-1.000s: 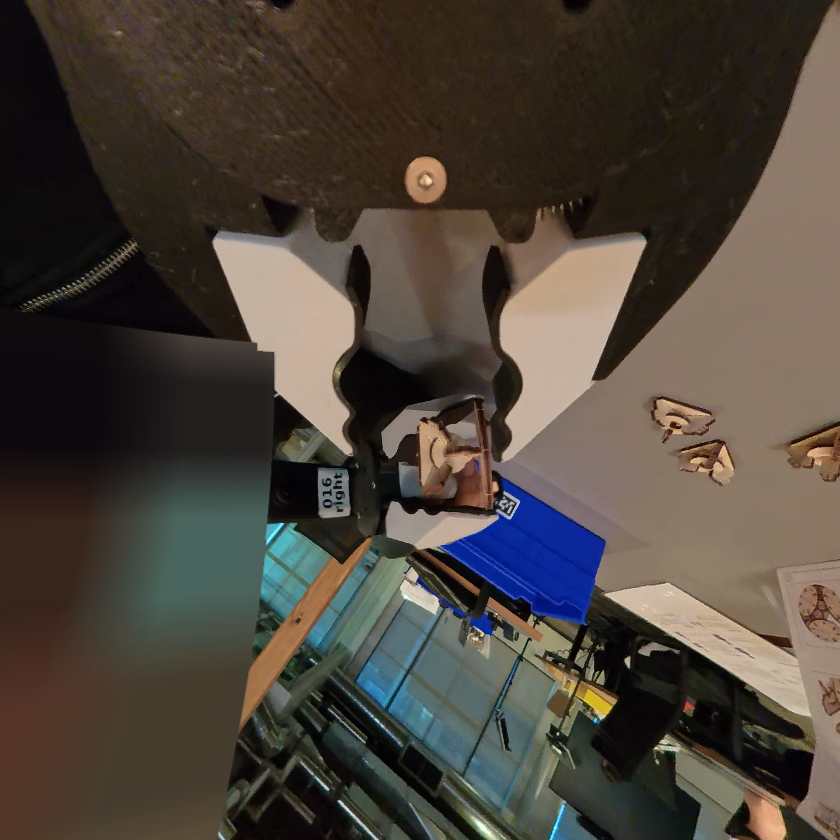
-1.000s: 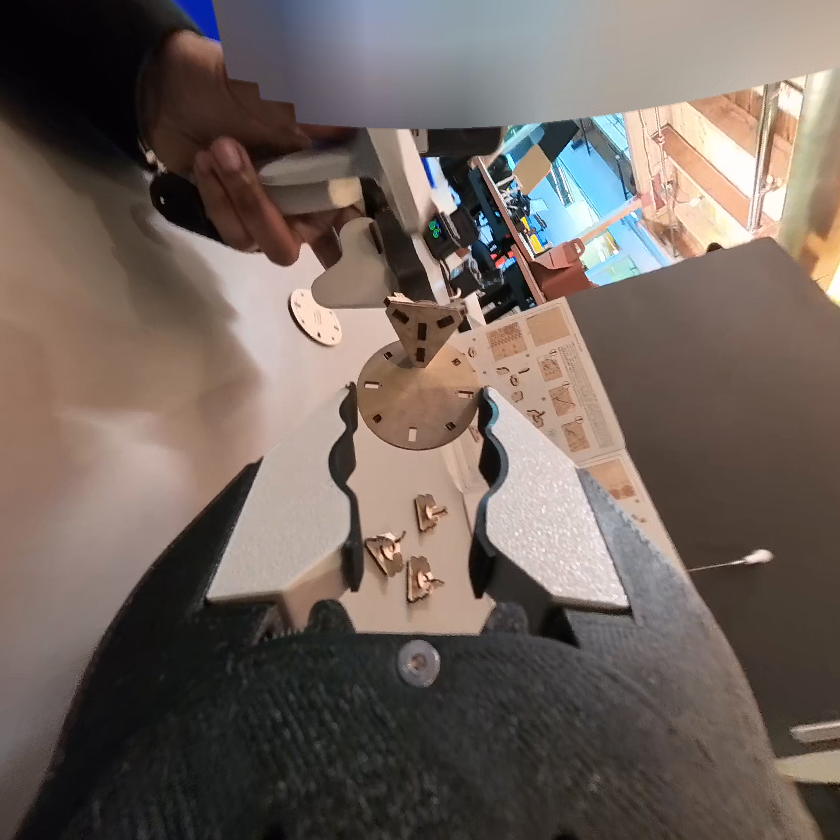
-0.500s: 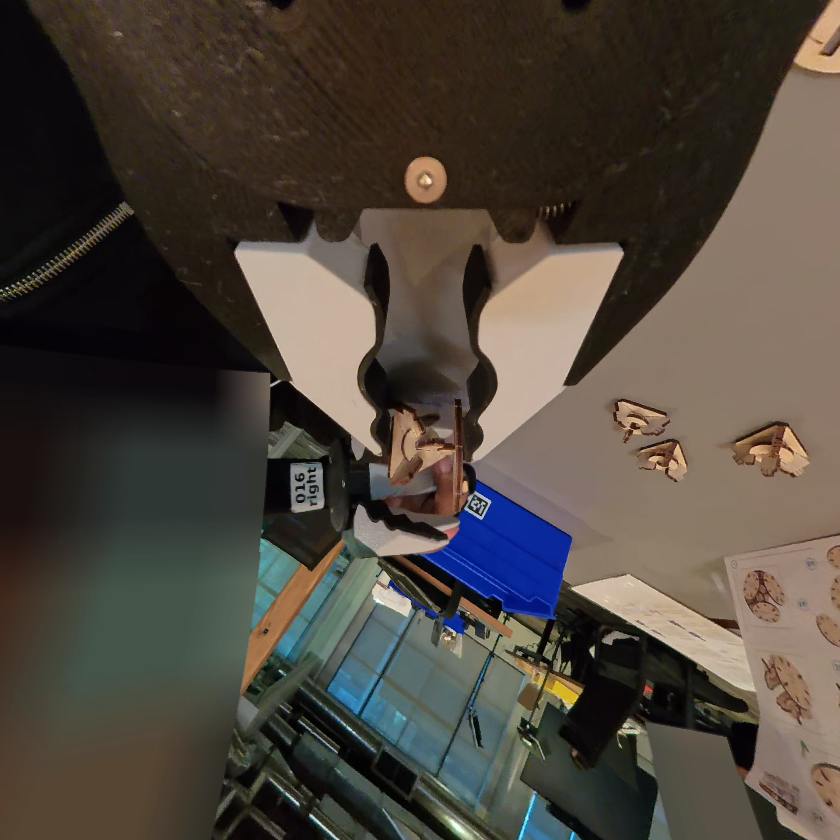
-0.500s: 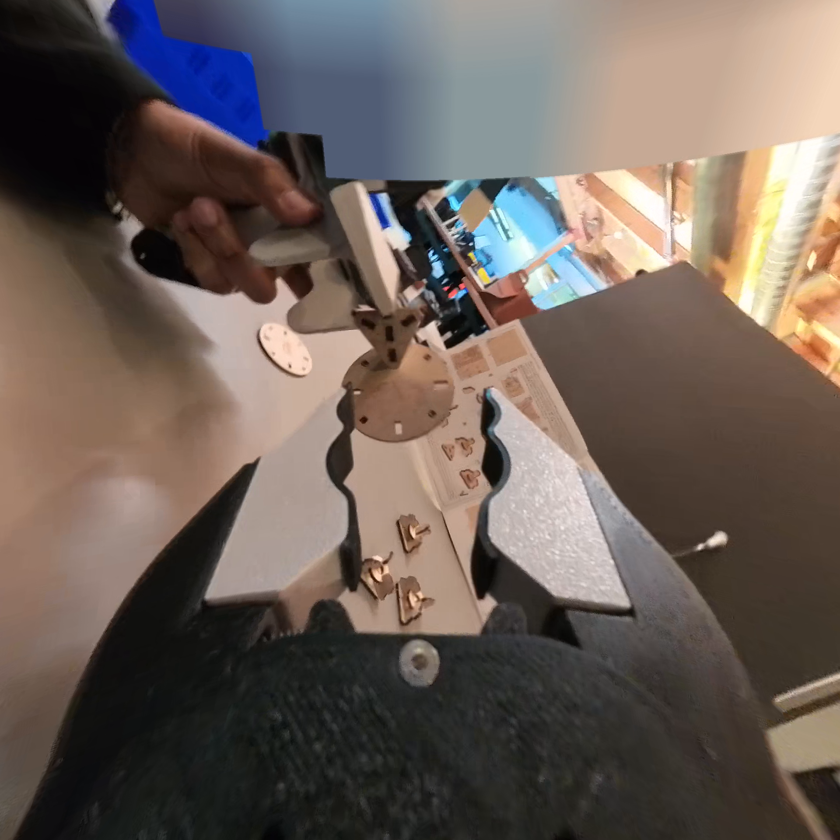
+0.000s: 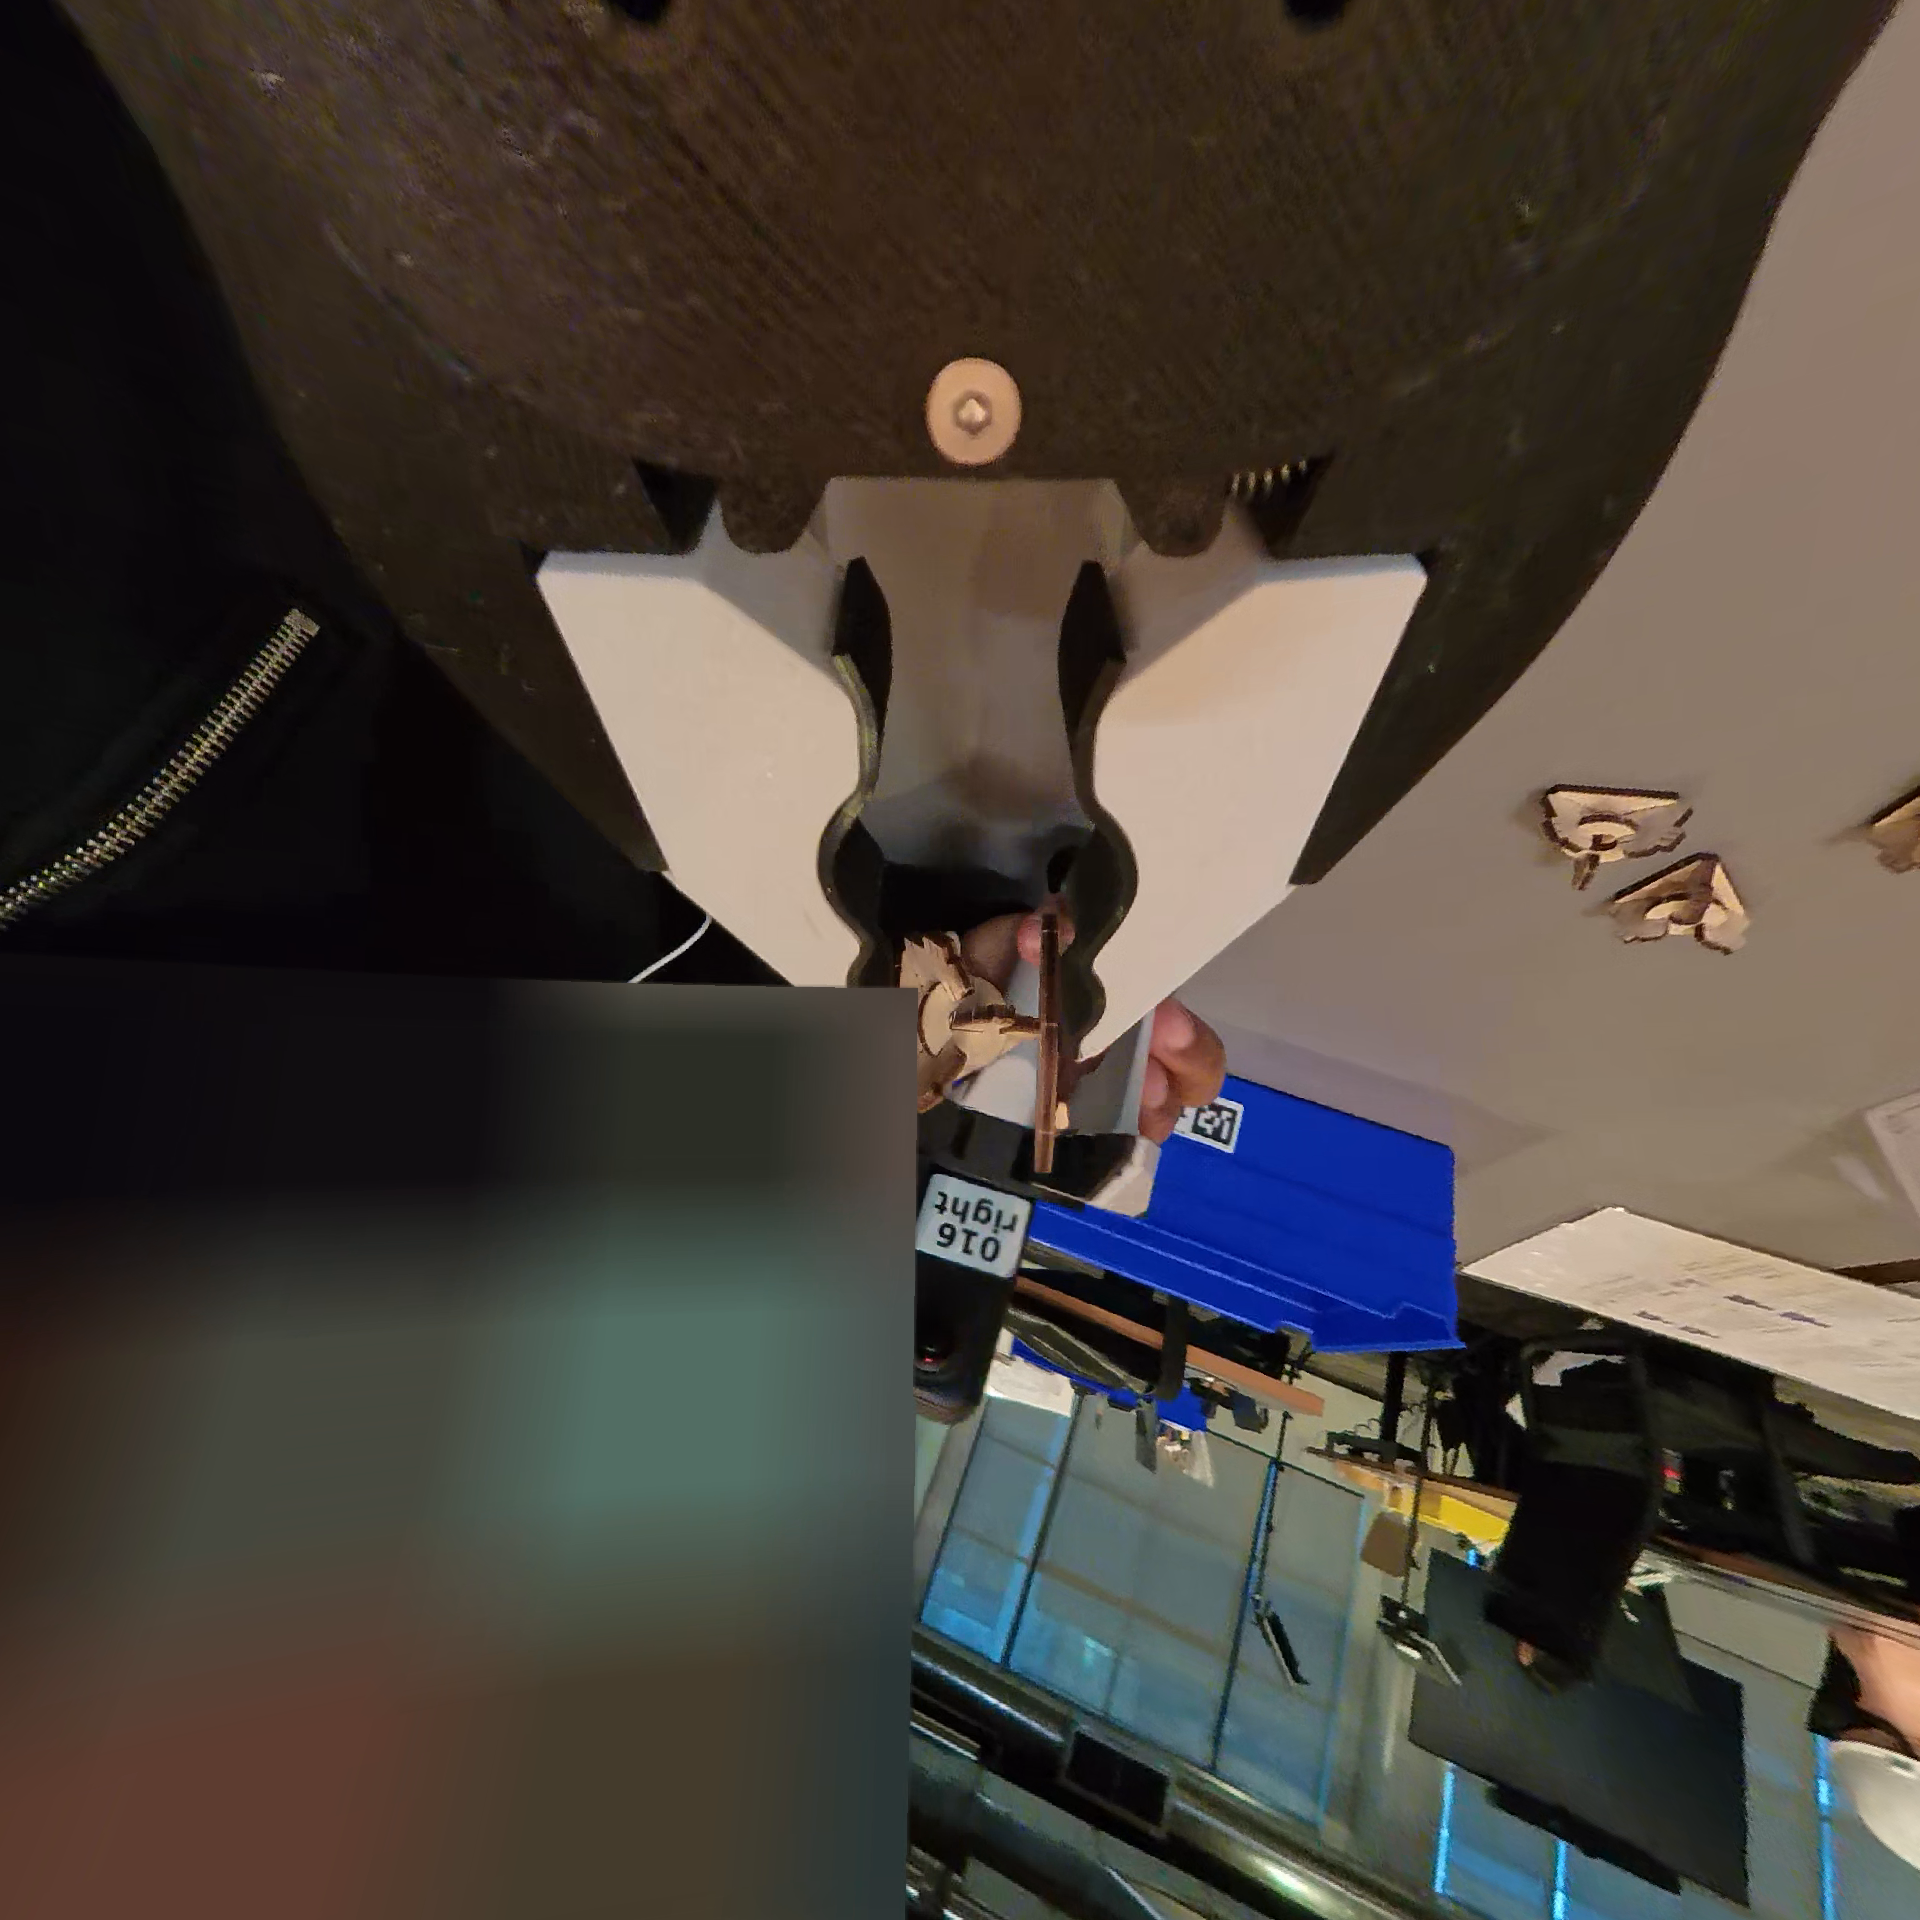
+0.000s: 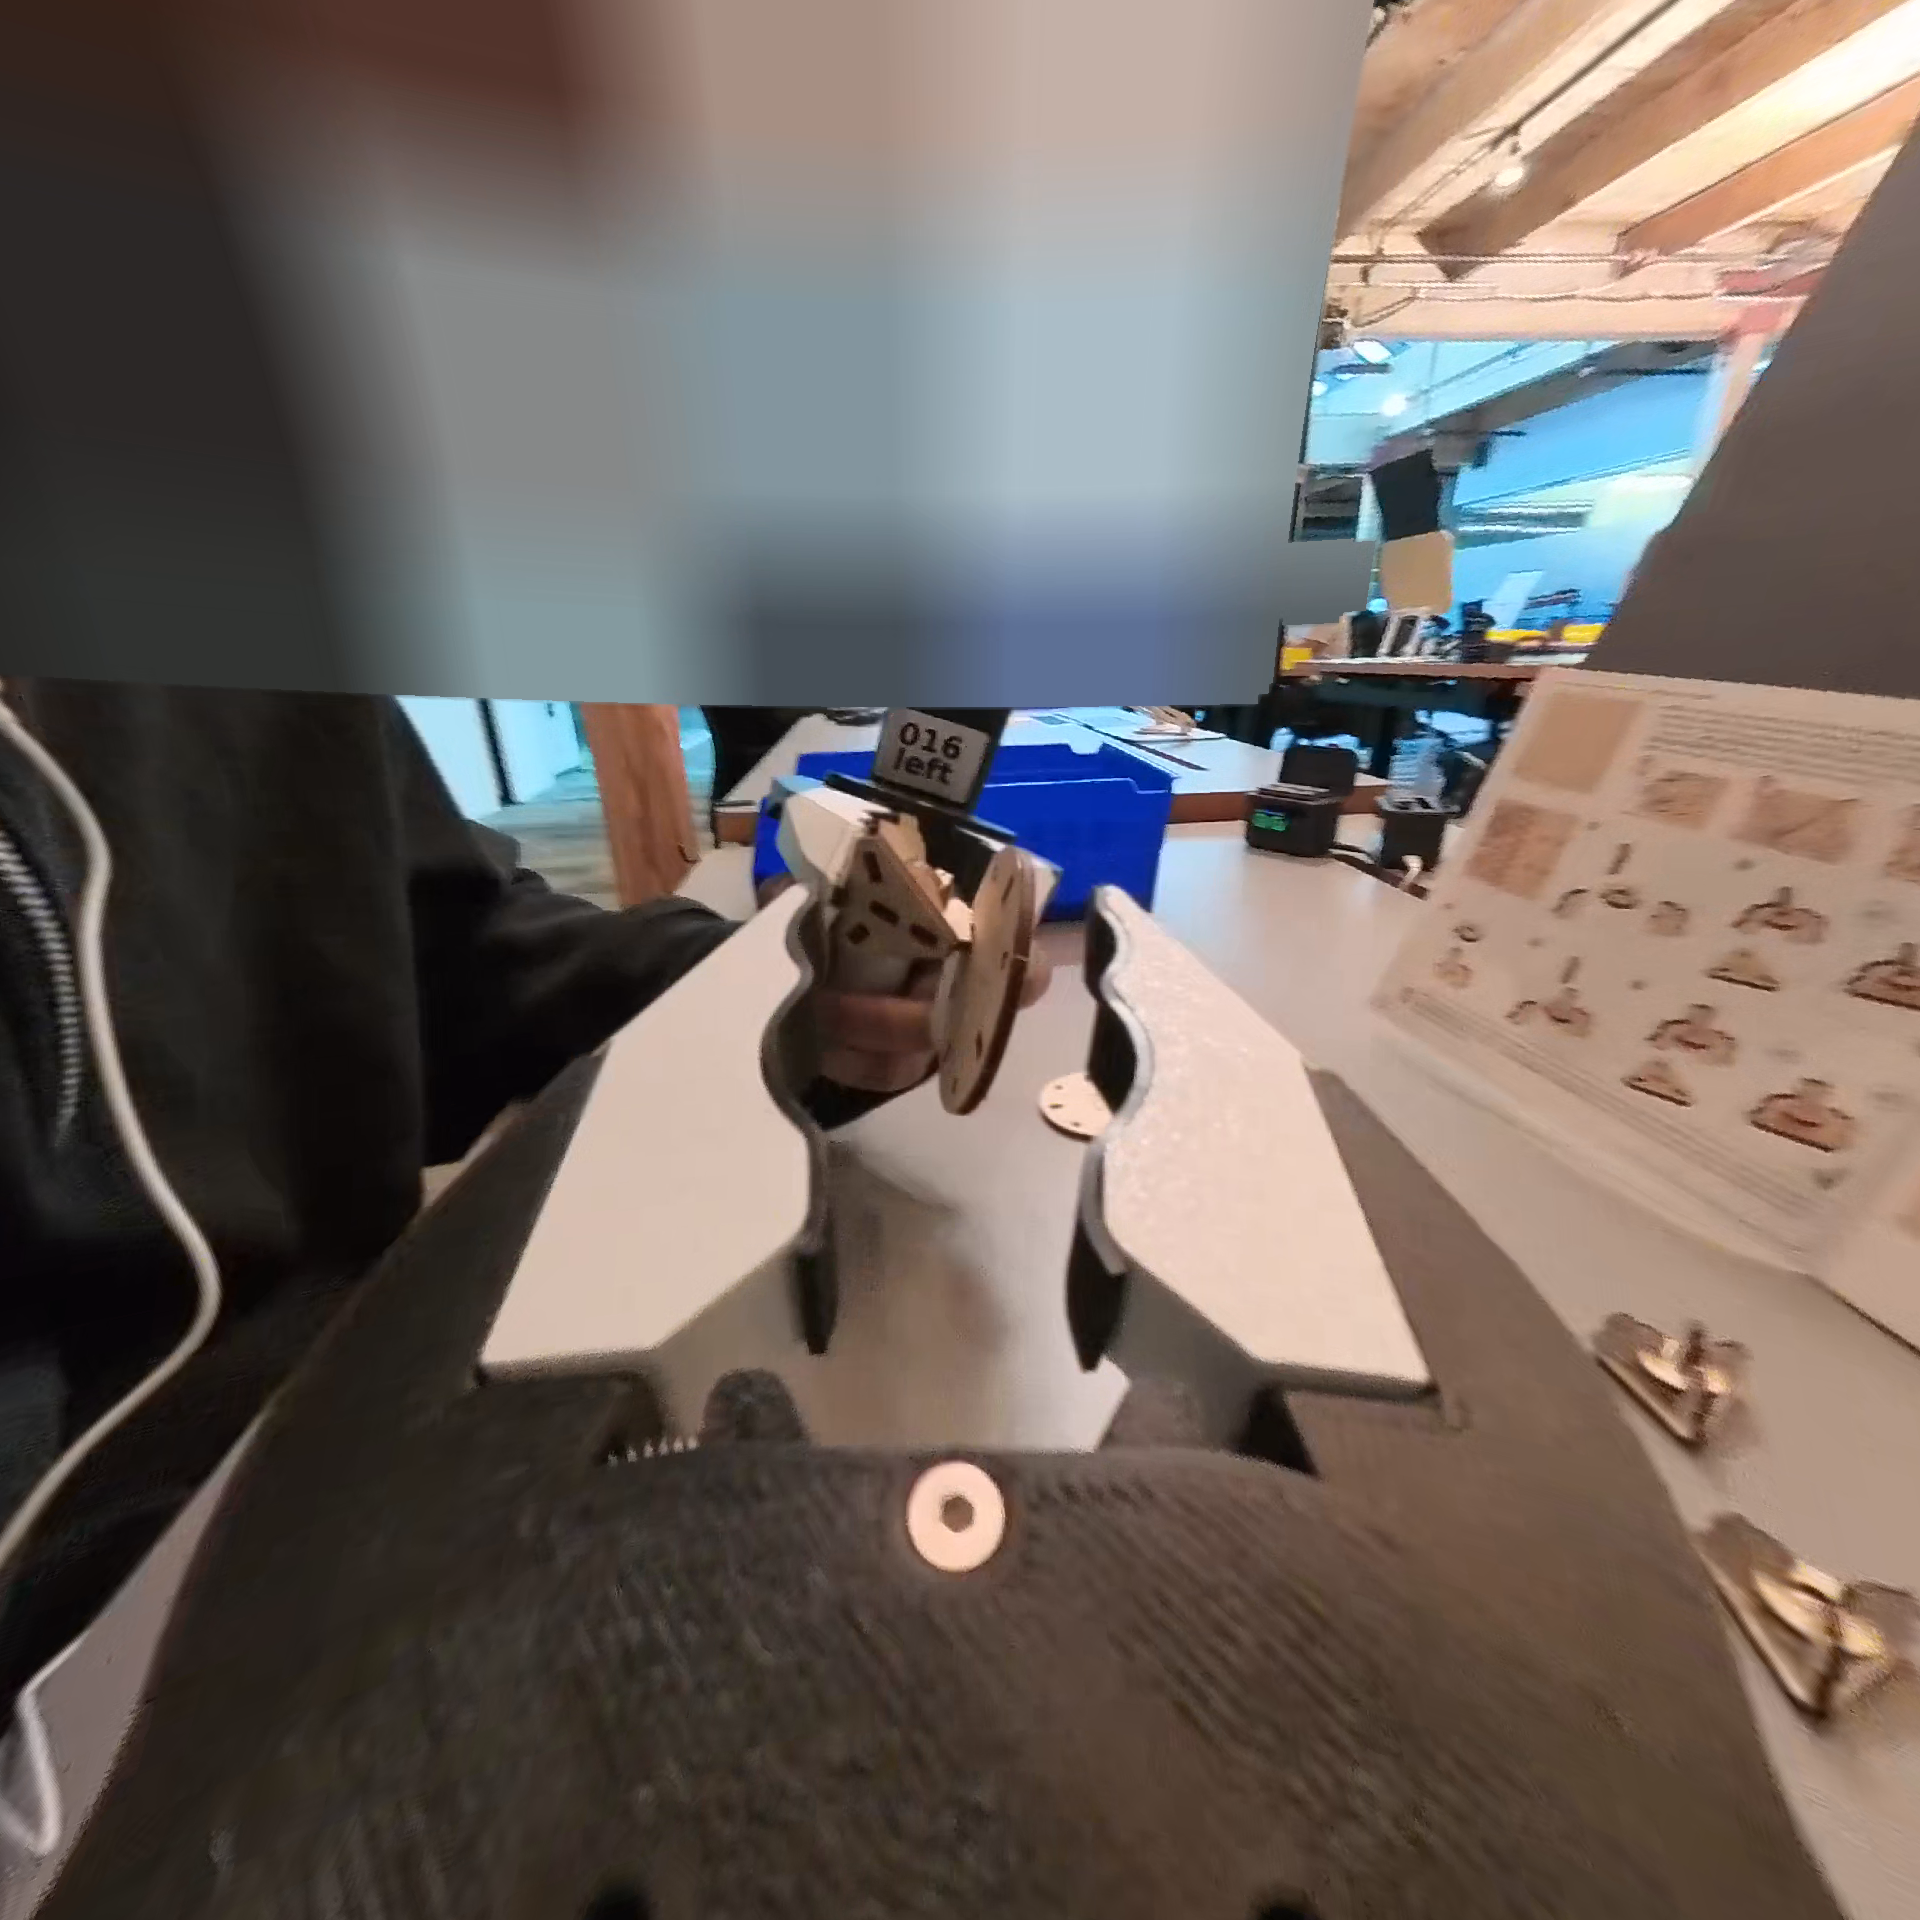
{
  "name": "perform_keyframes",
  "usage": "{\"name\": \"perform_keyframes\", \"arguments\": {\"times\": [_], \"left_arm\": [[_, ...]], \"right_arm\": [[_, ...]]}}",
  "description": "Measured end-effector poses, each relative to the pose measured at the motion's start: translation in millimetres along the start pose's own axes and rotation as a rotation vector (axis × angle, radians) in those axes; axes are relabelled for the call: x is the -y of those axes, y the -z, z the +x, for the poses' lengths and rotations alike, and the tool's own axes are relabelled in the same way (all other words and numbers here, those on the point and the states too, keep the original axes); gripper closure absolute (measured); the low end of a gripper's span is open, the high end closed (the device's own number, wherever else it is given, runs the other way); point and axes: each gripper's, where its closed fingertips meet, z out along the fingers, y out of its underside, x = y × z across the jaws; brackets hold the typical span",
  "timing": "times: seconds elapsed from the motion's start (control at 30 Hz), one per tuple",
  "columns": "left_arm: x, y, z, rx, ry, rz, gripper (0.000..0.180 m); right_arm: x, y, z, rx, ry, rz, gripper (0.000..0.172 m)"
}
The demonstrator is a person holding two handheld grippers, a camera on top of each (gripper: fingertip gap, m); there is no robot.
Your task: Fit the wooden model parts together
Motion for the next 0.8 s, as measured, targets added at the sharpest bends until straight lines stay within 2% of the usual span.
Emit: {"name": "perform_keyframes", "arguments": {"times": [0.07, 0.17, 0.3, 0.8], "left_arm": [[-2, -1, 4, -0.019, -0.007, -0.008, 0.151], [-5, -4, 10, -0.052, -0.003, -0.021, 0.151], [-8, -7, 14, -0.085, 0.013, -0.032, 0.151], [-11, -7, 17, -0.119, 0.049, -0.067, 0.152]], "right_arm": [[-1, 0, -5, 0.04, -0.016, -0.007, 0.136], [-3, 0, -10, 0.075, -0.028, -0.013, 0.144], [-8, -1, -18, 0.133, -0.069, -0.034, 0.147], [-10, 0, -22, 0.145, 0.002, -0.051, 0.153]]}}
